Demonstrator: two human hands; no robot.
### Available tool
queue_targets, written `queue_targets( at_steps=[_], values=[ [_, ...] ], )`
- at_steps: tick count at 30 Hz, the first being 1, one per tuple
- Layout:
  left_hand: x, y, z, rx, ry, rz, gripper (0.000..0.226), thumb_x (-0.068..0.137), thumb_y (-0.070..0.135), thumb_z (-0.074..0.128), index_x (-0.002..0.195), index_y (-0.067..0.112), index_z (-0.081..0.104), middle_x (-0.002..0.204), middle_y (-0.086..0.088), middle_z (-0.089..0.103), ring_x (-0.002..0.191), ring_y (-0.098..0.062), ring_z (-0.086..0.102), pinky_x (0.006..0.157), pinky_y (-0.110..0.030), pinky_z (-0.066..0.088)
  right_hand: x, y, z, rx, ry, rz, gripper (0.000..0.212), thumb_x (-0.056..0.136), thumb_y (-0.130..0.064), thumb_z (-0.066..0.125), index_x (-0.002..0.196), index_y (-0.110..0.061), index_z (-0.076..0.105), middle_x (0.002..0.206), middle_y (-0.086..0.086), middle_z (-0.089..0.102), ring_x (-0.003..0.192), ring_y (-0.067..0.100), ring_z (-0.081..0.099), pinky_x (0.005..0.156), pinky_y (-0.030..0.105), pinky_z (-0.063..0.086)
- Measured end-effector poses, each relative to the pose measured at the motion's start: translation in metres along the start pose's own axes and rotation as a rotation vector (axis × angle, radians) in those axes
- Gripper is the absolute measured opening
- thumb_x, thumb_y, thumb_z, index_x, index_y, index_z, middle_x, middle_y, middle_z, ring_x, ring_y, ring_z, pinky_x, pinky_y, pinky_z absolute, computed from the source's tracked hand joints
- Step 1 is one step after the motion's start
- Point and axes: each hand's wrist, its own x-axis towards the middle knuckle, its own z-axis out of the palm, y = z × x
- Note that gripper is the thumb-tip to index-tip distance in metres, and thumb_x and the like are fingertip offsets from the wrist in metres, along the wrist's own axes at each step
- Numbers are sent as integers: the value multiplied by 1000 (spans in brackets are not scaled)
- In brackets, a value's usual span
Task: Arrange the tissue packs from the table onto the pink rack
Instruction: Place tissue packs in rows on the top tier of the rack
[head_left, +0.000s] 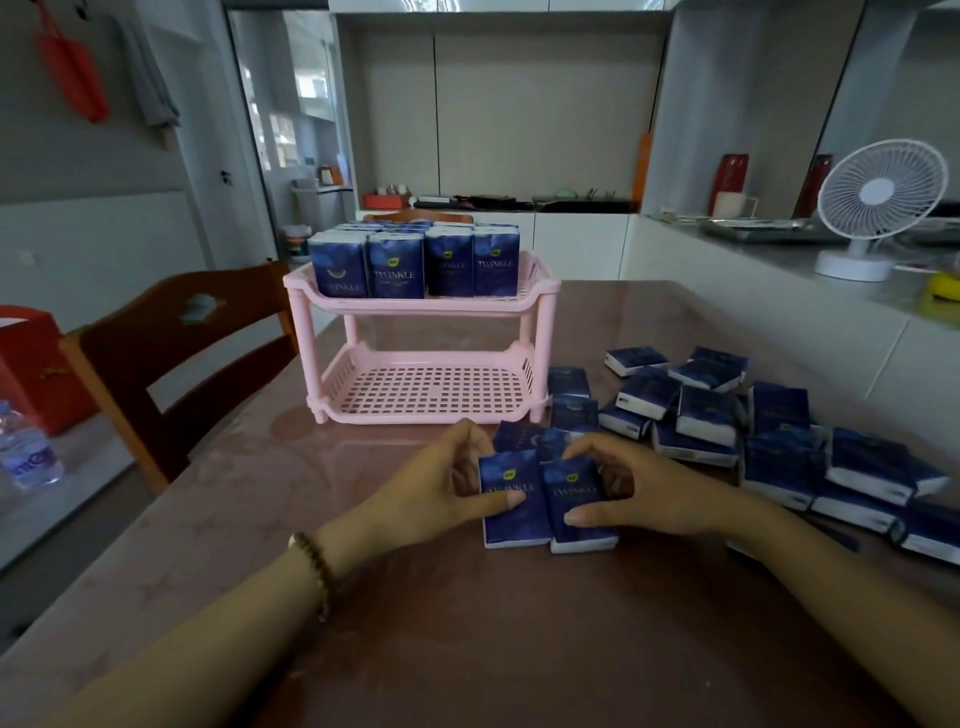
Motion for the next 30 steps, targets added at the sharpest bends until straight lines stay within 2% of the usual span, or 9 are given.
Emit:
queue_targets(
  at_steps=[4,7,9,12,15,17,20,26,30],
  values=[
    [3,4,0,-58,24,2,34,77,33,74,106,23,60,96,-18,68,81,-31,64,72,-43,52,6,3,3,195,89,-28,30,81,-30,67,110,-32,60,115,-23,54,108,11,60,82,19,54],
    [5,8,-5,-105,25,28,23,78,36,72,98,25,69,89,-21,68,68,-24,54,61,-40,43,5,-2,-2,294,128,-36,22,85,-21,63,105,-27,63,110,-17,61,92,-3,64,68,16,54],
    [7,12,-13,-89,32,45,18,81,29,70,99,25,70,87,-23,67,64,-33,51,59,-40,40,5,-6,-9,289,167,-88,20,85,-17,62,103,-25,64,103,-10,67,87,5,67,62,17,52],
    [12,23,-29,-92,70,78,24,78,35,72,100,26,70,91,-25,67,82,-47,58,68,-51,50,5,-18,-24,285,264,-160,22,83,-21,63,104,-28,64,103,-9,69,88,10,68,64,25,56],
    [22,43,-51,-35,104,125,26,73,43,73,95,30,70,93,-10,71,88,-36,63,78,-46,55,10,-36,-45,291,330,-231,28,75,-32,63,103,-32,63,105,-8,68,91,7,67,66,23,58],
    [33,58,-69,24,123,168,17,78,34,71,94,29,69,87,2,71,78,-22,62,71,-28,54,16,-51,-60,252,326,-270,32,72,-37,62,104,-33,63,105,-8,68,94,13,67,71,29,59],
    [49,82,-97,96,158,212,22,80,33,69,99,23,68,86,-3,69,69,-17,56,67,-26,49,26,-74,-84,191,381,-347,33,77,-30,63,109,-25,62,104,-6,67,93,20,67,72,29,59],
    [92,118,-155,268,180,273,16,83,26,65,98,23,65,95,16,63,78,4,60,66,-12,51,58,-109,-125,67,519,-417,20,85,-22,61,105,-26,62,103,-11,64,94,18,64,75,34,59],
    [127,112,-181,331,165,187,29,81,30,66,106,17,65,107,4,65,88,-8,64,74,-22,53,92,-113,-141,6,545,-406,19,86,-23,63,104,-26,61,102,-14,63,89,20,64,71,31,58]
  ],
)
